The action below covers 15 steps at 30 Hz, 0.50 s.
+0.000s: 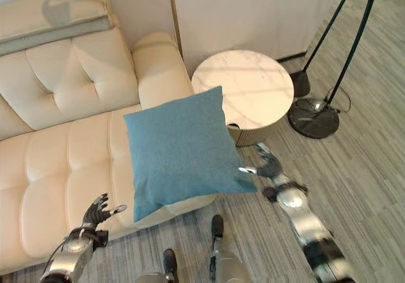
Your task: Pick up all the scattered cushions and arrange them neatly on the sofa.
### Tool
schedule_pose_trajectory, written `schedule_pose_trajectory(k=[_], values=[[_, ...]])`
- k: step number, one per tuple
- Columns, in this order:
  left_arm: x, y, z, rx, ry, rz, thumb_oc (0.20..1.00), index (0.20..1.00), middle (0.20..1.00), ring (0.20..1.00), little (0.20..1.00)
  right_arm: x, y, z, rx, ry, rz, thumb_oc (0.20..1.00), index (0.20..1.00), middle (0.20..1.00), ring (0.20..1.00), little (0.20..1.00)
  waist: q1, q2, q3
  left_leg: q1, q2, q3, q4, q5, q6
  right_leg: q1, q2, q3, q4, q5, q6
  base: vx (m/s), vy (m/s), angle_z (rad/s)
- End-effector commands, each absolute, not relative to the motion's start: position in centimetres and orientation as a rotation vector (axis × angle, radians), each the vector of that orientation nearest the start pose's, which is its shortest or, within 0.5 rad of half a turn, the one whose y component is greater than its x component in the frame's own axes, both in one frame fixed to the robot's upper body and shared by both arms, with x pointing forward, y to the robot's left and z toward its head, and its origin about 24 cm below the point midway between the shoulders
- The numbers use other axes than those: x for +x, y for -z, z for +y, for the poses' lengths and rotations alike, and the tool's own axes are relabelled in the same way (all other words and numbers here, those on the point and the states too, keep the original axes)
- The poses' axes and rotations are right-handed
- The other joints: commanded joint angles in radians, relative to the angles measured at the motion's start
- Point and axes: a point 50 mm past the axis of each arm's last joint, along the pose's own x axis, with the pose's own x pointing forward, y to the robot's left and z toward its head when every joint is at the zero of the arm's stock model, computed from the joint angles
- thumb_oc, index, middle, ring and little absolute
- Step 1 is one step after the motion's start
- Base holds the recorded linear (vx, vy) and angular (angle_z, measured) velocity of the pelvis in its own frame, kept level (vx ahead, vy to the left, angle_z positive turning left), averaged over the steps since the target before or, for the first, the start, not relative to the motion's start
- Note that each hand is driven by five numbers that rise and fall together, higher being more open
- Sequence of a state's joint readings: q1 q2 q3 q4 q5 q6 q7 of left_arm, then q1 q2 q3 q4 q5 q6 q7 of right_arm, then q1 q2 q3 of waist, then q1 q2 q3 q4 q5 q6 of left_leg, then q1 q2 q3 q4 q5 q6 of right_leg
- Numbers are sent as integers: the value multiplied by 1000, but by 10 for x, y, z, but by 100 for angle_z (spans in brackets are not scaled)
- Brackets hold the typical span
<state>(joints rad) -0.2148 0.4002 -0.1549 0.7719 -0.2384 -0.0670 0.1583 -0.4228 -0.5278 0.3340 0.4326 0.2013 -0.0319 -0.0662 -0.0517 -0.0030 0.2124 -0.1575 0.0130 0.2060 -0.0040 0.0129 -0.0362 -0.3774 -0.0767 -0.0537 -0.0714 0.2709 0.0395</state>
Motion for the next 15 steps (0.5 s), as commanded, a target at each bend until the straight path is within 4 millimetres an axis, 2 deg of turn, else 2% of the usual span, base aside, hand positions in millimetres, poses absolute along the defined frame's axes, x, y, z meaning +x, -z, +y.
schedule_pose_trajectory(k=[1,4,6,7,8,9,10,11,12,13,14,15], values=[[310,-8,272,301,-288,301,1000,1000,1000,1000,1000,369,-108,-170,-421,-141,-50,1000,1000,1000,1000,1000,20,-6,58,-69,1,-12,72,-56,-3,-18,-22,22,124,-161,82,-74,-24,-2],[349,-46,261,288,-296,222,1000,1000,1000,1000,1000,395,-137,-134,-471,-184,-82,1000,1000,1000,1000,1000,18,-6,101,-103,7,-22,73,-33,-12,-43,-21,18,126,-151,83,-72,-54,-2],[374,-75,241,262,-276,155,1000,1000,1000,1000,1000,405,-154,-114,-497,-198,-103,1000,1000,1000,1000,1000,14,-10,129,-135,11,-30,75,-15,-21,-68,-17,13,128,-144,84,-76,-73,6],[383,-87,230,251,-257,125,1000,1000,1000,1000,1000,408,-162,-107,-514,-203,-114,1000,1000,1000,1000,1000,12,-11,138,-147,12,-32,73,-8,-24,-78,-16,11,129,-142,83,-43,-47,5],[383,-88,230,251,-257,124,1000,1000,1000,1000,1000,409,-162,-107,-514,-202,-115,1000,1000,1000,1000,1000,12,-11,139,-147,12,-33,73,-8,-24,-79,-16,10,129,-142,83,-30,-44,7],[391,-99,216,241,-230,93,1000,1000,1000,1000,1000,410,-167,-99,-526,-214,-127,1000,1000,1000,1000,1000,11,-9,151,-158,13,-36,71,-2,-25,-91,-16,7,131,-143,83,-25,-49,10],[400,-111,194,224,-180,55,1000,1000,1000,1000,1000,409,-175,-83,-522,-243,-157,504,504,504,504,504,8,-6,168,-171,16,-40,63,13,-31,-105,-14,-1,132,-142,83,-24,-59,8],[401,-112,185,201,-161,43,1000,1000,1000,1000,1000,408,-172,-78,-502,-256,-158,200,200,200,200,200,6,-5,171,-173,18,-42,56,20,-33,-109,-14,-5,129,-141,83,-4,-45,5],[401,-116,179,176,-146,22,495,495,495,495,495,406,-173,-75,-477,-263,-168,200,200,200,200,200,5,-4,171,-174,19,-42,47,24,-36,-109,-13,-8,124,-141,84,13,-28,4],[401,-118,169,161,-117,-1,200,200,200,200,200,403,-175,-67,-442,-278,-184,200,200,200,200,200,3,-2,170,-172,20,-42,38,27,-37,-112,-12,-9,122,-140,84,13,-18,6],[401,-118,169,162,-118,-1,200,200,200,200,200,403,-175,-67,-442,-278,-184,200,200,200,200,200,3,-2,170,-172,20,-42,37,27,-37,-112,-12,-9,122,-140,84,1,-25,7],[402,-125,161,147,-88,-32,200,200,200,200,200,401,-176,-63,-429,-300,-198,200,200,200,200,200,1,-2,170,-174,22,-42,32,30,-40,-115,-12,-12,119,-139,85,-18,-27,4]])
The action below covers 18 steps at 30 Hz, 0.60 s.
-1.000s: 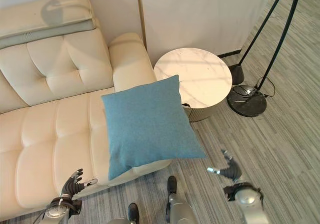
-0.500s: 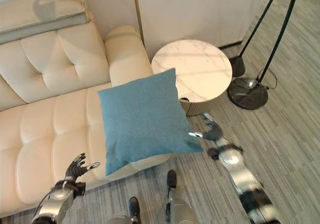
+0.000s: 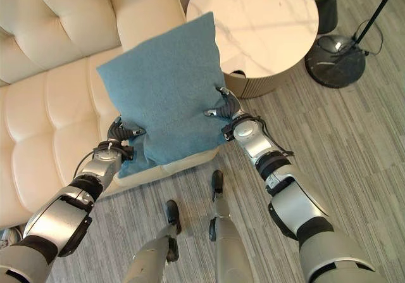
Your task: Pick up all the scattered cushions and arrange them neatly on the sofa.
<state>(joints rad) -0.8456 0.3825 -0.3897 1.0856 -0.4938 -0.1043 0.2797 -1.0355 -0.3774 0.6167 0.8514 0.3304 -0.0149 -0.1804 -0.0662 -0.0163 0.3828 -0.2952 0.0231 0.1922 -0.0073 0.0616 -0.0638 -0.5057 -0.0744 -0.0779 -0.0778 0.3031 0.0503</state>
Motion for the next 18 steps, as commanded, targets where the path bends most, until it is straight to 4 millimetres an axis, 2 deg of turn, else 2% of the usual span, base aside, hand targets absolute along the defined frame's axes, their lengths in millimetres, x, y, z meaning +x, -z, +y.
schedule_pose_trajectory(k=[1,4,9,12,13,14,18], values=[[402,-132,157,120,-85,-70,200,200,200,200,200,399,-179,-60,-424,-302,-219,200,200,200,200,200,15,10,1,-40,13,-29,35,-18,-14,12,-13,11,125,-172,74,-20,-34,3],[396,-139,150,90,-61,-136,200,200,200,200,200,385,-177,-47,-395,-384,-282,200,200,200,200,200,13,9,3,-30,16,-25,34,-22,-17,21,-9,11,120,-176,72,8,-22,6],[385,-144,142,-26,-41,-213,200,200,200,200,200,369,-167,-45,-315,-415,-311,200,200,200,200,200,9,6,-27,23,23,-17,17,-33,-20,72,-8,8,102,-184,74,11,-4,-3],[365,-137,137,-106,-8,-261,200,200,200,200,200,348,-154,-47,-256,-470,-330,200,200,200,200,200,8,1,-48,68,23,-10,32,-61,-13,120,-11,10,108,-201,72,59,5,-15],[349,-129,133,-161,18,-279,200,200,200,200,200,332,-143,-50,-209,-508,-338,200,200,200,200,200,9,4,-61,108,22,-9,45,-85,-9,161,-17,6,117,-218,73,86,1,-4],[341,-124,131,-173,29,-280,200,200,200,200,200,324,-138,-52,-174,-526,-336,200,200,200,200,200,9,6,-69,128,20,-8,48,-93,-7,182,-22,5,120,-223,74,78,11,-1],[306,-105,137,-196,57,-279,200,200,200,200,200,293,-127,-68,-68,-560,-358,200,200,200,200,200,8,13,-117,190,7,-9,48,-113,3,249,-29,-7,119,-233,78,59,35,6]])
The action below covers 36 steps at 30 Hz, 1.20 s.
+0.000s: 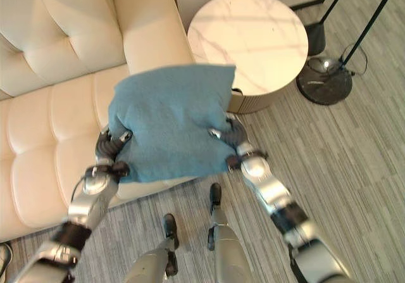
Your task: Pick up all the scattered cushions and arrange them neatly on the sofa.
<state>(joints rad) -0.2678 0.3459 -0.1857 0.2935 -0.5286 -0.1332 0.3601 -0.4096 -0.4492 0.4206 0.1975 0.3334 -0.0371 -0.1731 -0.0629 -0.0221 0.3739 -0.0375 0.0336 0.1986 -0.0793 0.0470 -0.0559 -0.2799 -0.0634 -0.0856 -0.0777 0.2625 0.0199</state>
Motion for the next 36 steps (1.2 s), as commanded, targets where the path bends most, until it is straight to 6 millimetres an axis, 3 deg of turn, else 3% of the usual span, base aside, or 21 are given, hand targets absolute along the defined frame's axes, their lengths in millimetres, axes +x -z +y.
schedule_pose_trajectory(k=[1,5,9,12,14,16,20,21,22,23,24,25,26,27,29,31,32,33,34,35,36], values=[[297,-100,142,-184,57,-275,200,200,200,200,200,285,-122,-73,-35,-568,-350,200,200,200,200,200,6,20,-122,-52,-5,-18,116,-102,-3,40,-41,-5,116,-194,109,66,82,6],[251,-75,173,-167,16,-210,200,200,200,200,200,248,-115,-102,117,-563,-347,200,200,200,200,200,11,13,-193,12,-23,-28,105,-127,16,97,-50,-7,86,-180,125,19,140,18],[240,-74,179,-170,13,-207,200,200,200,200,200,241,-116,-112,142,-536,-355,200,200,200,200,200,13,-1,-194,24,-42,-31,96,-129,33,80,-56,11,80,-143,146,-138,135,-2],[245,-82,182,-147,16,-238,200,200,200,200,200,244,-123,-114,136,-510,-397,200,200,200,200,200,7,-21,-158,-2,-60,-33,96,-110,49,12,-64,57,118,-69,193,-277,70,-14],[252,-90,176,-118,70,-269,200,200,200,200,200,243,-128,-128,92,-428,-434,200,200,200,200,200,4,-12,-129,-62,-45,-55,99,-57,57,2,-8,138,250,-176,176,-489,64,-11],[252,-93,177,-110,84,-278,200,200,200,200,200,240,-132,-129,98,-426,-461,200,200,200,200,200,17,3,-140,-93,-22,-75,85,-12,57,48,23,142,398,-264,130,-282,-4,10],[254,-91,179,-98,83,-259,200,200,200,200,200,241,-132,-135,57,-390,-461,200,200,200,200,200,53,-2,-180,-151,-8,-133,68,43,42,142,59,171,531,-313,101,-214,-138,35],[254,-93,178,-105,86,-263,200,200,200,200,200,242,-134,-134,64,-394,-468,200,200,200,200,200,70,-10,-183,-171,-7,-145,72,57,34,180,57,163,468,-358,83,-222,-202,47],[254,-93,178,-105,87,-263,200,200,200,200,200,242,-134,-134,65,-394,-468,200,200,200,200,200,68,-10,-182,-169,-8,-147,72,57,34,185,56,160,464,-358,82,-268,-226,42],[255,-97,180,-80,83,-282,200,200,200,200,200,246,-135,-136,82,-380,-472,200,200,200,200,200,92,-8,-188,-242,-4,-162,76,98,-3,254,74,148,302,-425,57,-343,-237,15],[255,-101,180,-82,85,-297,200,200,200,200,200,247,-139,-136,83,-375,-491,200,200,200,200,200,101,-4,-179,-279,7,-165,85,118,-27,256,87,145,254,-444,43,-348,-239,24],[255,-101,180,-82,85,-297,200,200,200,200,200,248,-139,-136,83,-375,-492,200,200,200,200,200,99,-3,-180,-283,7,-168,87,118,-28,255,88,143,251,-442,42,-446,-235,48],[258,-109,176,-78,105,-332,200,200,200,200,200,249,-147,-141,47,-356,-528,200,200,200,200,200,101,16,-154,-343,25,-154,98,149,-66,235,109,113,195,-431,26,-314,-150,61],[258,-109,176,-78,105,-333,200,200,200,200,200,249,-147,-141,46,-356,-529,200,200,200,200,200,98,19,-154,-347,25,-158,101,148,-66,235,110,109,193,-430,26,-595,-179,101],[260,-118,167,-122,143,-370,200,200,200,200,200,252,-155,-140,36,-354,-556,200,200,200,200,200,60,26,-112,-342,45,-35,176,79,-27,171,88,41,190,-391,26,-472,-62,85],[259,-123,165,-124,169,-396,200,200,200,200,200,251,-158,-140,44,-369,-572,200,200,200,200,200,37,7,-101,-342,39,-2,293,-7,-11,134,46,0,172,-354,29,-317,-59,102],[259,-123,165,-124,169,-396,200,200,200,200,200,251,-158,-140,45,-369,-572,200,200,200,200,200,35,9,-101,-346,40,-4,303,-13,-11,135,47,-2,173,-355,29,-280,-40,112],[261,-126,160,-114,197,-411,200,200,200,200,200,252,-160,-135,17,-394,-578,200,200,200,200,200,20,4,-102,-311,54,25,340,-69,-5,115,14,-51,162,-333,31,-130,-10,67],[261,-126,160,-114,196,-411,200,200,200,200,200,252,-160,-135,17,-395,-578,200,200,200,200,200,19,5,-101,-311,55,23,342,-70,-5,117,14,-53,162,-333,31,-163,-19,88],[263,-127,158,-112,207,-414,200,200,200,200,200,253,-161,-136,5,-399,-578,200,200,200,200,200,9,7,-104,-278,76,54,345,-89,-6,120,-5,-91,157,-329,32,50,24,112],[265,-126,156,-114,224,-405,200,200,200,200,200,253,-159,-139,8,-388,-567,200,200,200,200,200,-7,17,-124,-188,119,101,305,-115,-30,144,-25,-141,141,-335,47,61,59,126]])
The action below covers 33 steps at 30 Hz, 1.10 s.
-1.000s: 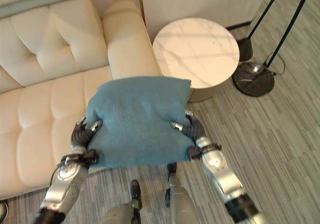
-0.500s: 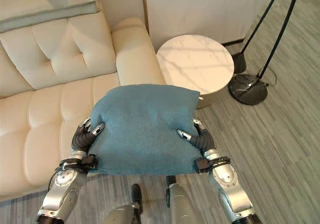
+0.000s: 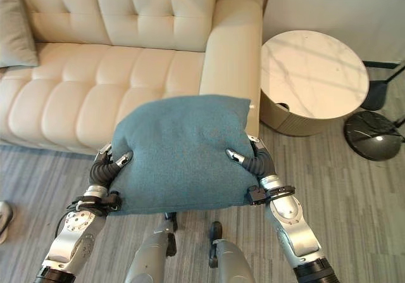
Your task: Pick up all the scattered cushions and arrange them neatly on the sofa.
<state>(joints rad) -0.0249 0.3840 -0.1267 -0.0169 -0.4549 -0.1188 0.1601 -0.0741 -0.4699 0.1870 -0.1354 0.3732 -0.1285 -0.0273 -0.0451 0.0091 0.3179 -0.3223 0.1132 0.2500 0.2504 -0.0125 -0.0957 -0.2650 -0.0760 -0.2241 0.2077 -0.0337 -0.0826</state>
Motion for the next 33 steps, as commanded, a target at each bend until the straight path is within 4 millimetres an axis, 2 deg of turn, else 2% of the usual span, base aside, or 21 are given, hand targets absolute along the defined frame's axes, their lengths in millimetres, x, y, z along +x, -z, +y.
schedule_pose_trajectory(k=[1,2,4,9,17,18,21,24,25,26,27,28,29,33], values=[[265,-126,156,-121,229,-401,200,200,200,200,200,253,-157,-140,16,-391,-555,200,200,200,200,200,-36,-5,-77,140,50,73,-65,-49,-3,134,-19,-25,-151,-32,156,105,126,126],[266,-126,158,-121,228,-399,200,200,200,200,200,253,-154,-142,25,-382,-540,200,200,200,200,200,-50,5,-85,175,61,95,-110,-33,-13,144,-29,-50,-156,-28,163,48,124,100],[265,-120,158,-129,225,-370,200,200,200,200,200,252,-151,-143,46,-379,-523,200,200,200,200,200,-62,19,-95,206,59,92,-174,-7,-21,160,-35,-79,-163,-29,163,81,119,109],[258,-105,168,-95,195,-304,200,200,200,200,200,250,-141,-137,93,-400,-476,200,200,200,200,200,-53,16,-103,223,32,75,-209,-4,-13,178,-44,-77,-183,-6,172,90,145,37],[254,-101,174,-94,177,-285,200,200,200,200,200,251,-142,-117,137,-484,-468,200,200,200,200,200,-10,-25,-94,189,-10,50,-130,-76,28,177,-81,-38,-153,-1,195,59,136,-4],[254,-102,173,-88,182,-290,200,200,200,200,200,252,-145,-113,137,-502,-479,200,200,200,200,200,-2,-38,-93,169,-30,52,-107,-74,52,167,-101,-30,-143,17,196,42,192,-21],[255,-103,173,-83,185,-293,200,200,200,200,200,252,-147,-109,139,-520,-482,200,200,200,200,200,3,-43,-97,161,-46,45,-91,-91,68,161,-116,-14,-126,18,204,86,186,-18],[256,-103,172,-78,190,-292,200,200,200,200,200,251,-146,-104,165,-536,-481,200,200,200,200,200,4,-49,-108,182,-83,47,-105,-113,104,140,-157,17,-30,52,231,166,268,-17],[256,-103,172,-78,190,-292,200,200,200,200,200,251,-146,-105,165,-536,-481,200,200,200,200,200,5,-50,-108,183,-85,48,-107,-113,105,139,-158,19,-28,51,231,146,269,-12],[259,-104,170,-79,193,-294,200,200,200,200,200,250,-147,-105,178,-534,-486,200,200,200,200,200,-7,-44,-105,209,-95,45,-125,-119,118,95,-158,46,88,63,230,130,244,-1],[260,-104,168,-80,195,-295,200,200,200,200,200,250,-147,-104,193,-538,-483,200,200,200,200,200,-10,-41,-101,224,-99,47,-128,-125,125,72,-149,59,140,61,229,130,242,5],[260,-104,168,-80,195,-295,200,200,200,200,200,250,-147,-104,193,-538,-483,200,200,200,200,200,-10,-41,-101,224,-99,47,-128,-125,126,72,-149,59,140,61,229,151,209,6],[263,-106,165,-88,196,-304,200,200,200,200,200,251,-146,-105,204,-534,-479,200,200,200,200,200,-31,-36,-93,264,-114,41,-142,-138,130,8,-102,81,182,52,218,114,139,-3],[267,-110,162,-101,199,-321,200,200,200,200,200,254,-150,-109,214,-533,-493,200,200,200,200,200,-62,-33,-78,322,-137,29,-150,-173,129,-77,-70,54,116,50,212,228,146,-7]])
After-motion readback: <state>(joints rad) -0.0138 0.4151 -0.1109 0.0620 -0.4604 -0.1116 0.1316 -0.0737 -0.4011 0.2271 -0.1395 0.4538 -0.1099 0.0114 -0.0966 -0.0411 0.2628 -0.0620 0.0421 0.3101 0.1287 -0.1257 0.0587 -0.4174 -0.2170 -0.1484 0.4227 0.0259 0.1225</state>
